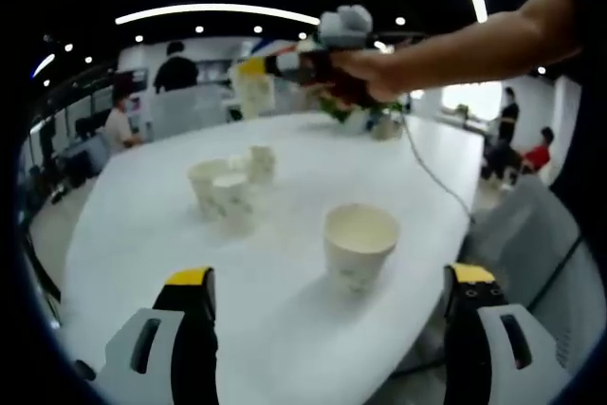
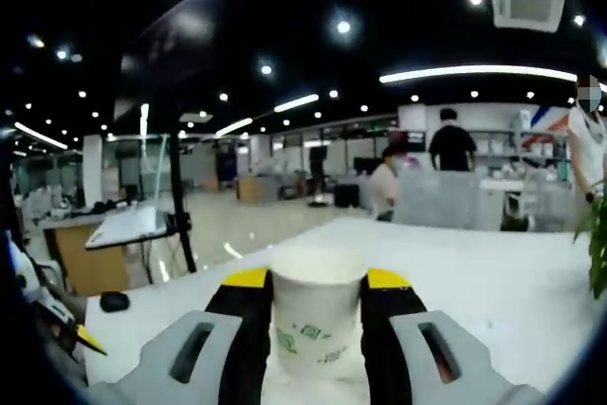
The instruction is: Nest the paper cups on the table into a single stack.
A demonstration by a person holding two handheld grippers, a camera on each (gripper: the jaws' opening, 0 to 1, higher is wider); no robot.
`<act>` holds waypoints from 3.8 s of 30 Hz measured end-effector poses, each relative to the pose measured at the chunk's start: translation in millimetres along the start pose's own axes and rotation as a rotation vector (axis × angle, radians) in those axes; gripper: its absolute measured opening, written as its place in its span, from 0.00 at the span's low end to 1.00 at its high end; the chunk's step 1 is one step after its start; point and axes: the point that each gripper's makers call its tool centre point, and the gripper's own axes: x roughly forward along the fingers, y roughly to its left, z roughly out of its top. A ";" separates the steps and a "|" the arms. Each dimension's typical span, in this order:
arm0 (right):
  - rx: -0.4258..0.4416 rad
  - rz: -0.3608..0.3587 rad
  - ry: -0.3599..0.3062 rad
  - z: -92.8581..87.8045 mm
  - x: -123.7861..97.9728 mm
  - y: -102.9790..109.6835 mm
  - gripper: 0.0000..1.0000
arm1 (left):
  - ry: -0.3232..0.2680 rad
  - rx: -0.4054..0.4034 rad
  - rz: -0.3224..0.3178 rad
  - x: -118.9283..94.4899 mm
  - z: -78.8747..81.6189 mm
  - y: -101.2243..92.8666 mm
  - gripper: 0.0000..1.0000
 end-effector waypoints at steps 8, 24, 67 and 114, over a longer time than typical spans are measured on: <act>-0.007 0.002 -0.028 7.1 -10.5 5.7 0.34 | -0.007 -0.003 0.001 -0.1 1.6 -0.2 1.00; -0.007 0.032 -0.035 9.0 -23.1 20.2 0.34 | 0.002 0.027 -0.011 -0.9 0.9 -4.9 1.00; -0.039 0.149 -0.047 0.1 -71.0 72.5 0.34 | -0.041 0.019 -0.005 -2.3 9.7 -2.6 1.00; -0.028 0.238 -0.067 -9.9 -113.7 122.1 0.35 | -0.056 0.059 0.046 -4.3 11.7 7.0 1.00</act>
